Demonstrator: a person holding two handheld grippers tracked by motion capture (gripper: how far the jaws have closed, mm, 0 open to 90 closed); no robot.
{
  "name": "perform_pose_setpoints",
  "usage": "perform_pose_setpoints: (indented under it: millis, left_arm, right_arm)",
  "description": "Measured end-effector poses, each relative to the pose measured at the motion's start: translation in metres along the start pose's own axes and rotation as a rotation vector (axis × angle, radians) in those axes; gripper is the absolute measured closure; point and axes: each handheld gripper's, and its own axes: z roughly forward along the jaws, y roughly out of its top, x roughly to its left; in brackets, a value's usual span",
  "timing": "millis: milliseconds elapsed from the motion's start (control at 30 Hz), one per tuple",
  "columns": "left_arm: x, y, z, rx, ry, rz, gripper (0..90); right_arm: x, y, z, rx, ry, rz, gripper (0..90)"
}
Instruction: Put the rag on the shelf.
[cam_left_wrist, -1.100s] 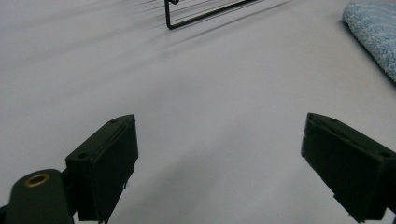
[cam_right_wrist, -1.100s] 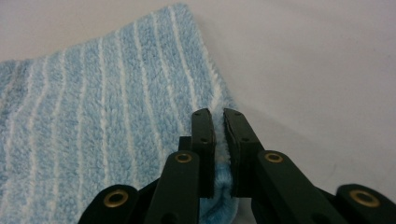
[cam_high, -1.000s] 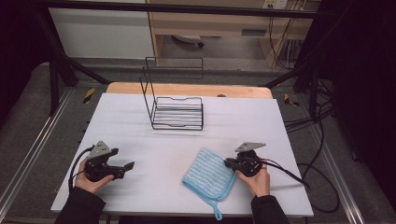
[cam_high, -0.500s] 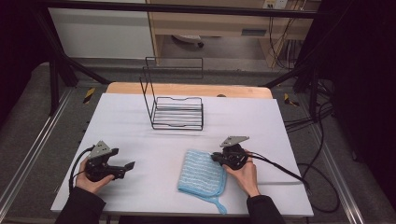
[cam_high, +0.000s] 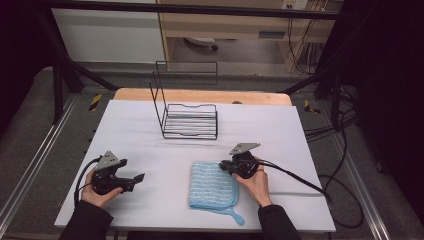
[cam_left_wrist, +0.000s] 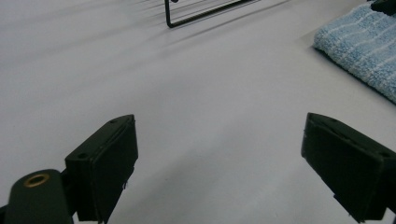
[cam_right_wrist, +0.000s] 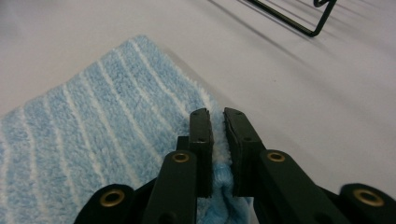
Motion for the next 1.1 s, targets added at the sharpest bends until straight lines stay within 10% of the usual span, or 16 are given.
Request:
perform_pose_setpoints:
  millis: [533, 1100]
  left_arm:
    - [-0.004, 0.002, 0.003, 0.008, -0.005, -0.011, 7.8]
    - [-0.030, 0.023, 0.020, 0.005, -0.040, -0.004, 9.7]
  right_arm:
    - [-0.009, -0.008, -0.033, -0.092, -0.044, 0.104, 19.3]
    - [-0.021, -0.045, -0.063, -0.121, -0.042, 0.183, 4.3]
